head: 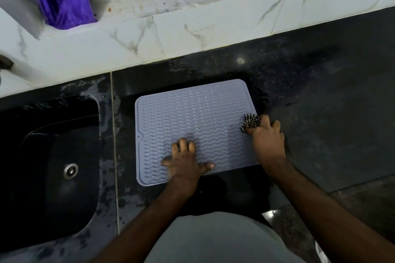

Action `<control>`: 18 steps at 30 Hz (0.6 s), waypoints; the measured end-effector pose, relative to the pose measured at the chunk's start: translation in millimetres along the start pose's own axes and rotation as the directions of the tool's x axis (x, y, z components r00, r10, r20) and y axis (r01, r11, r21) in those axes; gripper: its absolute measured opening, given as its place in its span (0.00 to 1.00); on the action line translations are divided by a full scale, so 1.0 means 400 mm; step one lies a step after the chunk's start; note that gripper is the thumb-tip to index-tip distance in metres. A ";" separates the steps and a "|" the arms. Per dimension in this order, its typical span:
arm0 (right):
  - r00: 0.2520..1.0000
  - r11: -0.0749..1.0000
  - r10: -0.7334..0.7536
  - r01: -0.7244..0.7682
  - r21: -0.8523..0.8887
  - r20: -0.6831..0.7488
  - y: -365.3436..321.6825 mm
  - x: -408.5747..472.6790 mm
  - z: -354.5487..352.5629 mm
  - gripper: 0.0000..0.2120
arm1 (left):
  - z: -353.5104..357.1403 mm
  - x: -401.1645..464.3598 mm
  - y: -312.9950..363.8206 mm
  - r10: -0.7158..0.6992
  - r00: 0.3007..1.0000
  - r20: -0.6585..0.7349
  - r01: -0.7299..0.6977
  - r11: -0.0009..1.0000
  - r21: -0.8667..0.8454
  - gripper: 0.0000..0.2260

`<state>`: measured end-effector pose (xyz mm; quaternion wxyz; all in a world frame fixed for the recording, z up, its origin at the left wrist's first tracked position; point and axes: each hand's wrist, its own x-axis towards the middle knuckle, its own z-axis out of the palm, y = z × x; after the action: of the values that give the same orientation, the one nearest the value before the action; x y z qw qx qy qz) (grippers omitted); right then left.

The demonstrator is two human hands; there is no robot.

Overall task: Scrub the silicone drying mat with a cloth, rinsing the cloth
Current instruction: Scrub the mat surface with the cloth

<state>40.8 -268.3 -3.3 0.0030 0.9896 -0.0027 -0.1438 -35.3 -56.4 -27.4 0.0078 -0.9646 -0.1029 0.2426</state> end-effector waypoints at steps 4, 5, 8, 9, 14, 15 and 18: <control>0.999 0.999 0.020 -0.019 0.030 -0.043 -0.017 -0.014 0.013 0.15 | 0.021 -0.014 -0.024 -0.020 1.000 0.003 0.020 1.000 0.012 0.43; 0.998 0.999 0.022 -0.020 0.033 -0.052 -0.019 -0.016 0.016 0.15 | 0.023 -0.014 -0.025 -0.024 1.000 0.010 0.024 0.999 0.021 0.43; 0.994 0.999 0.012 -0.016 -0.033 -0.105 -0.016 -0.027 0.016 0.16 | 0.020 -0.007 -0.011 -0.043 0.999 0.025 0.042 0.998 0.053 0.43; 0.993 0.998 0.013 -0.020 -0.063 -0.119 -0.009 -0.029 0.014 0.16 | 0.018 -0.002 0.001 -0.052 0.998 0.037 0.049 0.997 0.065 0.44; 0.992 0.996 0.049 -0.057 -0.072 -0.118 0.037 -0.034 0.008 0.16 | 0.005 0.032 0.045 -0.131 0.983 0.130 0.119 0.988 0.094 0.46; 0.992 0.996 0.054 -0.061 -0.065 -0.113 0.045 -0.035 0.007 0.16 | 0.004 0.035 0.048 -0.140 0.981 0.135 0.126 0.986 0.107 0.46; 0.994 0.996 0.055 -0.061 -0.069 -0.093 0.050 -0.031 0.002 0.14 | 0.003 0.034 0.048 -0.149 0.980 0.129 0.131 0.982 0.138 0.46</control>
<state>28.6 -288.2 -0.6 0.0430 0.9939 -0.0261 -0.0984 -20.3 -72.6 -36.2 0.0799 -0.9333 -0.1551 0.3140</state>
